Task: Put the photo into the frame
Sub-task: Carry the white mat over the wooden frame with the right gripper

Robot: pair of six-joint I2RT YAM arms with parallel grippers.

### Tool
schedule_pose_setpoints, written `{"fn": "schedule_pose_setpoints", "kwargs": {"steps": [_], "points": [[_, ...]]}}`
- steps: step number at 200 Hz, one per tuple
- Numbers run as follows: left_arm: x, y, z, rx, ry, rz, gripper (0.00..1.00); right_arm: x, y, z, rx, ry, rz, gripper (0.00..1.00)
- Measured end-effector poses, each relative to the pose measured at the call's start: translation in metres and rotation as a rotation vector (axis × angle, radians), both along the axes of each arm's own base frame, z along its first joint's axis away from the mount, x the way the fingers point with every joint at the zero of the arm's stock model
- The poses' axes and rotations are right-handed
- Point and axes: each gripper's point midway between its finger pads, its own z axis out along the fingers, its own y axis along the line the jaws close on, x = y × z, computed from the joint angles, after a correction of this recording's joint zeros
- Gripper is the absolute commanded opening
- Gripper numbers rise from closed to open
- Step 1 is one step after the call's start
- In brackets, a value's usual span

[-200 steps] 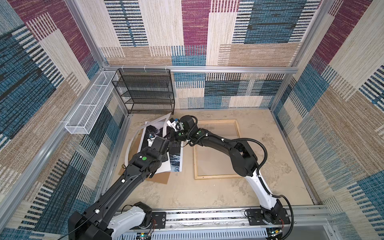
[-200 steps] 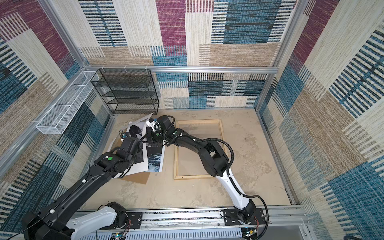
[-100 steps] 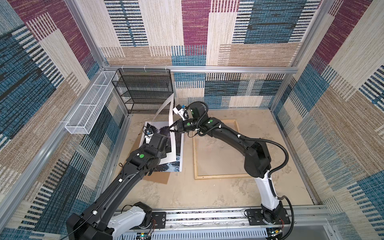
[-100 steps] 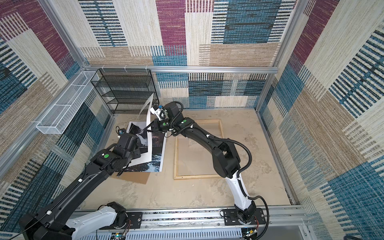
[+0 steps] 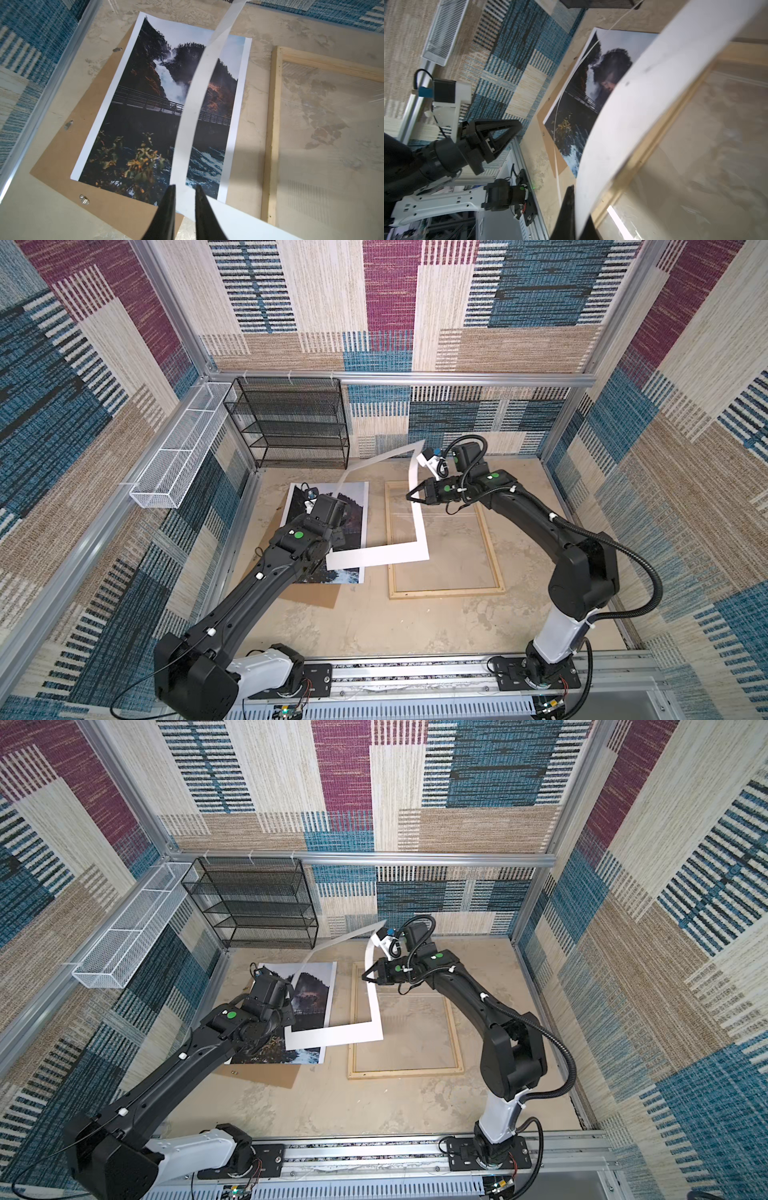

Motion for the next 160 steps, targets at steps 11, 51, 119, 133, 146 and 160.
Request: {"fn": "schedule_pose_setpoints", "kwargs": {"steps": [11,51,119,133,146,160], "points": [[0.004,-0.01,-0.004,-0.018,0.007,-0.024,0.24,0.002,-0.017,-0.008,-0.053,-0.014,-0.023,0.0],[0.021,-0.04,-0.014,-0.054,0.015,-0.094,0.24,0.022,-0.102,-0.03,-0.183,-0.034,-0.164,0.0],[0.028,-0.076,-0.035,-0.092,0.055,-0.176,0.24,0.048,-0.181,-0.06,-0.277,-0.043,-0.238,0.0],[0.029,-0.079,-0.039,-0.094,0.059,-0.182,0.24,0.05,-0.189,-0.069,-0.298,-0.037,-0.234,0.0],[0.03,-0.081,-0.045,-0.089,0.069,-0.185,0.24,0.049,-0.193,-0.078,-0.316,-0.03,-0.216,0.0],[0.029,-0.086,-0.054,-0.089,0.085,-0.196,0.25,0.047,-0.198,-0.087,-0.337,-0.021,-0.2,0.0]]}}
